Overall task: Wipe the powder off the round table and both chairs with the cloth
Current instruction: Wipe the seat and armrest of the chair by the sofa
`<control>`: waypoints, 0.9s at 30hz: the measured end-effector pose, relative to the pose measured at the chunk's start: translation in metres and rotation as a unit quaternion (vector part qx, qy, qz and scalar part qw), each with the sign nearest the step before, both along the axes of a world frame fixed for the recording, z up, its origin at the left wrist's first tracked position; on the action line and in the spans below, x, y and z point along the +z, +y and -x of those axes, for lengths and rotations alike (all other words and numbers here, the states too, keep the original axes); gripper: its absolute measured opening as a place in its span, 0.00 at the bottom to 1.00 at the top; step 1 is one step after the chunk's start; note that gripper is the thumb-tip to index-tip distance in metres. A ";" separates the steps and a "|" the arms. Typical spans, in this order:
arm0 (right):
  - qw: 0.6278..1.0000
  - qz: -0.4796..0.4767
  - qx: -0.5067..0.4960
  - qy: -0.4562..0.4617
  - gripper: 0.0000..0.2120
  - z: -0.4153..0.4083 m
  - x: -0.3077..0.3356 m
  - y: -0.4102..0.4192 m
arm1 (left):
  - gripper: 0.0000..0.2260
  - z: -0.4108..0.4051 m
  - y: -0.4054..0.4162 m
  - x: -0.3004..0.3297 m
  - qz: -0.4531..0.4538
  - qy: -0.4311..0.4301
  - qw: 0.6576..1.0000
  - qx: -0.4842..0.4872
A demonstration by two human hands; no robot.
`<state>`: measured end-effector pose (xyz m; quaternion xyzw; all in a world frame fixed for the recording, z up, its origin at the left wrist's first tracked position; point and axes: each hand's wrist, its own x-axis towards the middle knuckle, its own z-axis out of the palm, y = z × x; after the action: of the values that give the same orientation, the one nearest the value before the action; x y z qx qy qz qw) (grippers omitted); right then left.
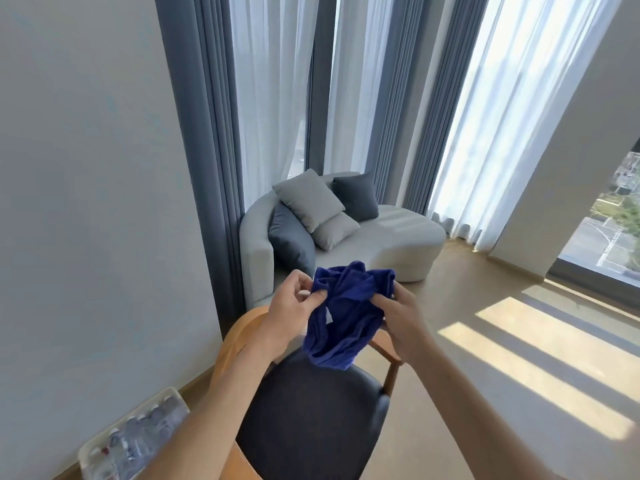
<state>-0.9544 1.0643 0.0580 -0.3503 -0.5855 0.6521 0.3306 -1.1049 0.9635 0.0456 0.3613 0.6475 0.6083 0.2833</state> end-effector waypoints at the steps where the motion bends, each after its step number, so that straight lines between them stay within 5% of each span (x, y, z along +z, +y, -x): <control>1: 1.000 0.022 0.005 0.008 0.14 -0.004 0.000 0.003 | 0.07 -0.003 0.000 0.002 -0.005 -0.009 1.000 -0.014; 7: 0.987 0.131 -0.001 0.097 0.14 -0.014 -0.007 0.016 | 0.06 -0.015 0.003 -0.005 -0.029 -0.091 0.992 -0.076; 10: 0.975 0.175 0.025 0.132 0.12 -0.015 -0.012 0.019 | 0.19 -0.020 0.005 -0.008 0.006 -0.053 0.997 -0.049; 17: 0.960 0.232 0.093 0.125 0.10 -0.021 -0.028 0.029 | 0.08 -0.019 0.009 -0.005 0.089 0.124 0.988 -0.007; 21: 0.988 0.136 0.071 -0.007 0.13 -0.034 -0.035 0.046 | 0.08 -0.015 0.008 0.003 0.116 0.242 0.963 -0.039; 23: 0.990 0.067 0.110 -0.051 0.22 -0.043 -0.034 0.052 | 0.09 -0.015 0.009 0.009 0.120 0.273 0.952 -0.072; 27: 0.991 -0.032 0.120 -0.041 0.29 -0.052 -0.021 0.061 | 0.11 -0.013 0.014 0.016 0.151 0.326 0.925 -0.125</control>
<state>-0.9022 1.1251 0.0371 -0.2932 -0.6568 0.6531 0.2368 -1.0921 0.9772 0.0612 0.5710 0.7376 0.3115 0.1815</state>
